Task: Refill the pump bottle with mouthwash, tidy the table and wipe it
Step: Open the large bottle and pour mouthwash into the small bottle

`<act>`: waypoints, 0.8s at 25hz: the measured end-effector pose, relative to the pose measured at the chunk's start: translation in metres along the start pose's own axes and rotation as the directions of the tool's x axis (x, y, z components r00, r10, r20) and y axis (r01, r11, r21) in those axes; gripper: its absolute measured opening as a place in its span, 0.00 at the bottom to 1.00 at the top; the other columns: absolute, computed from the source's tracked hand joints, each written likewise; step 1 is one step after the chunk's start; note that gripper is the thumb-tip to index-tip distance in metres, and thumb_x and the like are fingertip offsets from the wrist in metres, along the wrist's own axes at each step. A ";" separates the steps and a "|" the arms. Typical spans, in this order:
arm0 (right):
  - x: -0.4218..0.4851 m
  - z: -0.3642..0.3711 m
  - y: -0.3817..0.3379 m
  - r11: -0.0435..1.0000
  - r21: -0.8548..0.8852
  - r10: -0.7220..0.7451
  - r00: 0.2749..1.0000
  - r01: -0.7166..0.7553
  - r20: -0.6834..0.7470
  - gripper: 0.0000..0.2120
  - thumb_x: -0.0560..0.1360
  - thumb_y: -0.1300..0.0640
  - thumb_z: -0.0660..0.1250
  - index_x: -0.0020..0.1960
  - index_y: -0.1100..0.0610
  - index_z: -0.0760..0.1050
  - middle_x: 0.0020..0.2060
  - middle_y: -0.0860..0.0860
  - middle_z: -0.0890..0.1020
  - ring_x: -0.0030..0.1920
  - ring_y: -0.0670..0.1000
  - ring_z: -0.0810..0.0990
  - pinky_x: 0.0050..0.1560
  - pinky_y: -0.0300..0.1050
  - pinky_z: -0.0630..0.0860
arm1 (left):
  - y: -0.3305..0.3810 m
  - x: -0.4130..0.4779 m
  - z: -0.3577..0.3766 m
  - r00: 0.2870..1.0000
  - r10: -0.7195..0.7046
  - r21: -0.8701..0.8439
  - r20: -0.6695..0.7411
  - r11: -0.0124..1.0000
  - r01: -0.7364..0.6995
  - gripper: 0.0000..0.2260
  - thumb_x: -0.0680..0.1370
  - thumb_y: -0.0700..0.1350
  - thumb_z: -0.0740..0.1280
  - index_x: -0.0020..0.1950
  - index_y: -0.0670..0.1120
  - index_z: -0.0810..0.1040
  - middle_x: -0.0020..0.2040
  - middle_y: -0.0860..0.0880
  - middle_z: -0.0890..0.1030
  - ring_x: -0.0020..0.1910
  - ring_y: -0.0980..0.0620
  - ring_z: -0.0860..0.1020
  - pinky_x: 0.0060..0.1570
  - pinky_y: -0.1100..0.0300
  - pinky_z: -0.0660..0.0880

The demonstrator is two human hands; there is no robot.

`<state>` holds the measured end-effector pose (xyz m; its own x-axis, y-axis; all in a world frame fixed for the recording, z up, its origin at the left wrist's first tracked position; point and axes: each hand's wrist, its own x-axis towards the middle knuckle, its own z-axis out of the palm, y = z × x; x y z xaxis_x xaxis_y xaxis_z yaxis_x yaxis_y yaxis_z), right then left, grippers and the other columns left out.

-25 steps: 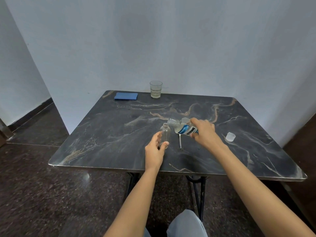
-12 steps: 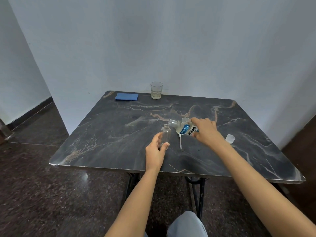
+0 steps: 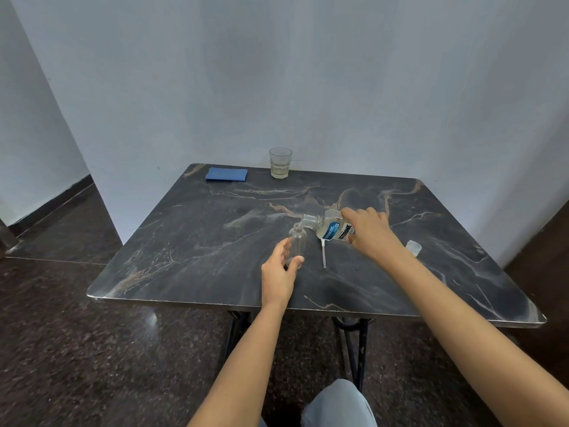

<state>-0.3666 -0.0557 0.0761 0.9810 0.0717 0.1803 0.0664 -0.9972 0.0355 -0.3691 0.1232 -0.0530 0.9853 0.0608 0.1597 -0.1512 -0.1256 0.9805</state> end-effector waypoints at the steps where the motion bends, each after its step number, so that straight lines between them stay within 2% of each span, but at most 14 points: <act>1: 0.001 0.000 0.000 1.000 -0.015 -0.002 1.000 0.002 -0.002 0.21 0.76 0.58 0.66 0.67 0.53 0.66 0.59 0.56 0.77 0.60 0.57 0.71 0.62 0.53 0.64 | 0.000 0.000 0.000 1.000 0.002 0.001 -0.001 1.000 -0.002 0.22 0.77 0.41 0.70 0.70 0.50 0.72 0.66 0.53 0.76 0.66 0.57 0.73 0.61 0.70 0.68; 6: 0.004 -0.003 -0.001 0.996 -0.086 -0.018 1.000 0.017 -0.006 0.21 0.76 0.57 0.66 0.67 0.53 0.65 0.59 0.56 0.78 0.60 0.58 0.72 0.61 0.54 0.66 | 0.001 -0.001 0.000 1.000 0.004 -0.001 -0.001 1.000 -0.004 0.21 0.77 0.42 0.70 0.70 0.51 0.72 0.65 0.55 0.77 0.64 0.60 0.73 0.58 0.73 0.68; 10: 0.003 -0.003 -0.001 0.995 -0.094 -0.012 1.000 0.013 0.006 0.20 0.76 0.57 0.65 0.67 0.53 0.65 0.59 0.56 0.77 0.60 0.58 0.71 0.61 0.54 0.65 | -0.001 -0.001 -0.001 1.000 0.009 -0.001 0.005 1.000 -0.009 0.21 0.77 0.42 0.70 0.69 0.53 0.73 0.60 0.60 0.76 0.62 0.61 0.74 0.62 0.67 0.70; 18: 0.001 -0.004 -0.002 0.997 -0.078 -0.006 1.000 0.007 0.014 0.21 0.76 0.58 0.65 0.68 0.53 0.64 0.60 0.56 0.77 0.61 0.58 0.71 0.62 0.55 0.65 | -0.001 0.000 -0.001 1.000 0.017 0.017 0.000 1.000 -0.017 0.20 0.77 0.42 0.70 0.68 0.52 0.73 0.59 0.59 0.78 0.59 0.62 0.75 0.60 0.69 0.70; 20: 0.000 -0.005 -0.002 0.997 -0.077 -0.006 1.000 0.007 0.009 0.21 0.76 0.59 0.65 0.67 0.54 0.65 0.59 0.56 0.78 0.60 0.58 0.71 0.62 0.55 0.65 | 0.000 0.000 -0.001 1.000 0.020 0.017 0.001 1.000 -0.020 0.20 0.77 0.42 0.70 0.68 0.52 0.73 0.60 0.58 0.78 0.59 0.62 0.75 0.58 0.72 0.69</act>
<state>-0.3672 -0.0533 0.0807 0.9821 0.0778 0.1716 0.0589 -0.9919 0.1127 -0.3695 0.1240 -0.0532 0.9821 0.0576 0.1795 -0.1698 -0.1436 0.9750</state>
